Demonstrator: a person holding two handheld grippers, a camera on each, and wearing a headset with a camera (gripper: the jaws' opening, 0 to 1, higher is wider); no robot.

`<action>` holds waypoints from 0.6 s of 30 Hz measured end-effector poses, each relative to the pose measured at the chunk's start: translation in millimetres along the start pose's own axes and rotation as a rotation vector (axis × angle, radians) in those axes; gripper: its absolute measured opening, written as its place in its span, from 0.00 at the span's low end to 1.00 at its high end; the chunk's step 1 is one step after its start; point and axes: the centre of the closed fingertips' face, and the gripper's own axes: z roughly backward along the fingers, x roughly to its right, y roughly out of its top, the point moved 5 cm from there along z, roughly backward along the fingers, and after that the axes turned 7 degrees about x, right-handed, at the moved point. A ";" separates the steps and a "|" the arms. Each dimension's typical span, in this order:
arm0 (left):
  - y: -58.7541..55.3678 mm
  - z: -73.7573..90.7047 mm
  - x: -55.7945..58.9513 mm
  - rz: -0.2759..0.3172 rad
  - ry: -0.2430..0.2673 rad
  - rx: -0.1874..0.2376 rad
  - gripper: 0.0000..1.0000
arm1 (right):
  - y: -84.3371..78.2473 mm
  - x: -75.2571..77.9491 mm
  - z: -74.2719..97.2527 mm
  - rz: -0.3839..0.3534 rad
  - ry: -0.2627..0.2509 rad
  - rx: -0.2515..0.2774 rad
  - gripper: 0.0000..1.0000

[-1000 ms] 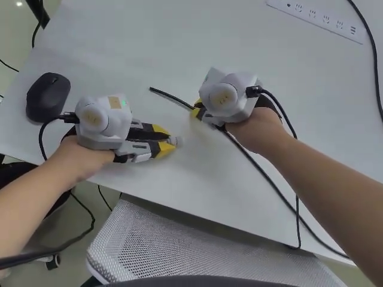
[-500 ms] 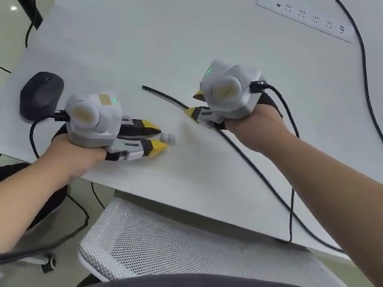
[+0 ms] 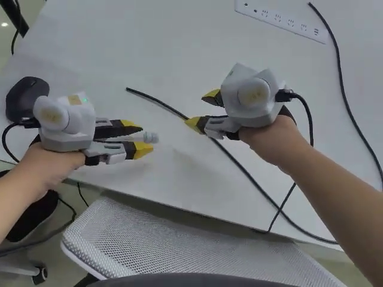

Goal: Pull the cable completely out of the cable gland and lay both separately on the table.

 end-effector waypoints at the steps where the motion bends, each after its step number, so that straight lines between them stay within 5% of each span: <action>1: 1.2 0.3 1.3 0.004 -0.001 0.006 0.36 | -0.6 -0.3 2.5 -0.002 -0.001 0.003 0.36; 11: 17.4 9.8 29.1 0.005 0.003 0.020 0.42 | -20.8 -1.8 67.7 -0.094 -0.074 0.071 0.42; 18: 23.0 17.8 52.5 -0.010 0.008 0.011 0.48 | -49.7 -4.6 112.8 -0.163 -0.127 0.120 0.48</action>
